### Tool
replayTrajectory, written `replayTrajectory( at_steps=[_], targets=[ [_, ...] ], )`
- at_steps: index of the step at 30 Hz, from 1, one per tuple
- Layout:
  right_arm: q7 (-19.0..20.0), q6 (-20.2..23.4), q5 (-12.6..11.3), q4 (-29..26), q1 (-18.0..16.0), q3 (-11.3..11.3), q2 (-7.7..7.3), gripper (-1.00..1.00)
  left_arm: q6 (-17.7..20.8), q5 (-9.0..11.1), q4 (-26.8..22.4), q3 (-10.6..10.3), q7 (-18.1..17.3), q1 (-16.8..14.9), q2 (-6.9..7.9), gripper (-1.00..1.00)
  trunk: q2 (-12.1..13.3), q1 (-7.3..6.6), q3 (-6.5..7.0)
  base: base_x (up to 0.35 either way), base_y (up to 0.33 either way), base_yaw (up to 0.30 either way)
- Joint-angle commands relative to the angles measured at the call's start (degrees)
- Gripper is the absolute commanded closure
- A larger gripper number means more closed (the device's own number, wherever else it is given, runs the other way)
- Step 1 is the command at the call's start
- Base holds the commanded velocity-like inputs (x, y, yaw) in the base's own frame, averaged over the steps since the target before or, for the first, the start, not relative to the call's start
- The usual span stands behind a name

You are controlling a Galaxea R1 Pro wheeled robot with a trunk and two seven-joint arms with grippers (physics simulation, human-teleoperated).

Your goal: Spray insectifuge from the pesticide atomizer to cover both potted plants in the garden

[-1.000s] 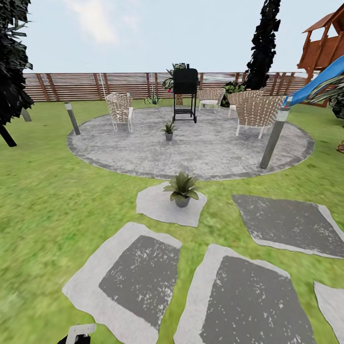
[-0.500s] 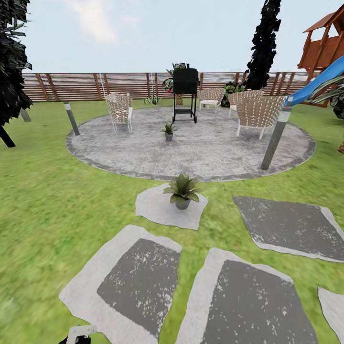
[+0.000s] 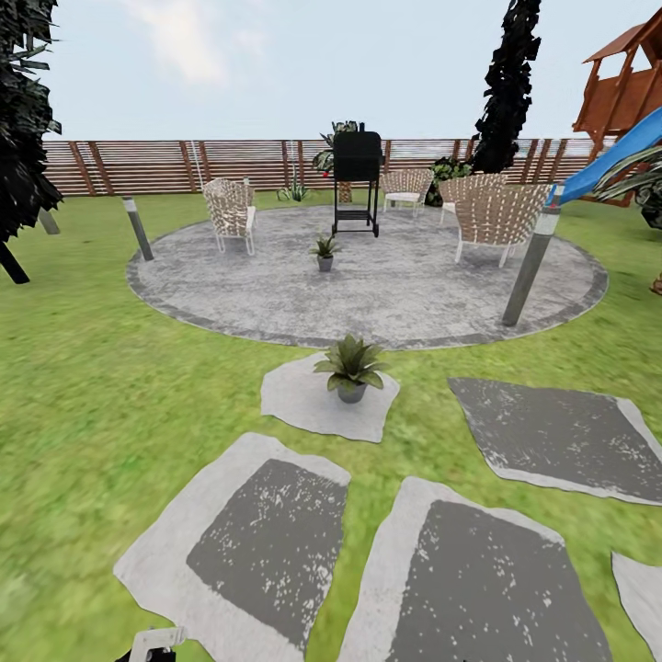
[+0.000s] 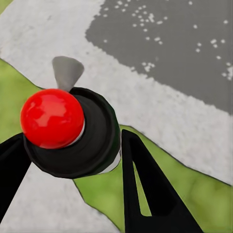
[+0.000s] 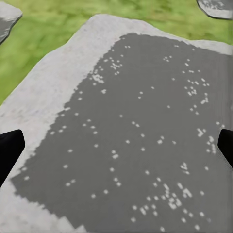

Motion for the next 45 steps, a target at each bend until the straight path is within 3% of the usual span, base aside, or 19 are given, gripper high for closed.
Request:
replayTrajectory(
  at_steps=[1, 7, 45],
  targets=[
    [0.0, -0.2, 0.1, 0.0, 0.0, -0.1, 0.0, -1.0, -0.2, 0.5, 0.0, -0.1, -0.1, 0.0, 0.0, 1.0, 0.0, -0.01, -0.05, 0.0, 0.0, 0.0],
    [-0.2, -0.2, -0.1, -0.1, 0.0, -0.2, -0.01, -1.0, -0.2, 0.5, 0.0, -0.1, -0.1, 0.0, -0.05, 1.0, 0.0, -0.01, -0.05, 0.098, 0.0, 0.0],
    [0.0, -0.2, 0.0, 0.0, 0.0, -0.1, 0.03, -1.0, -0.2, 0.4, 0.0, -0.1, -0.1, 0.0, -0.13, 1.0, 0.0, -0.01, -0.05, 0.328, -0.022, 0.0]
  ],
)
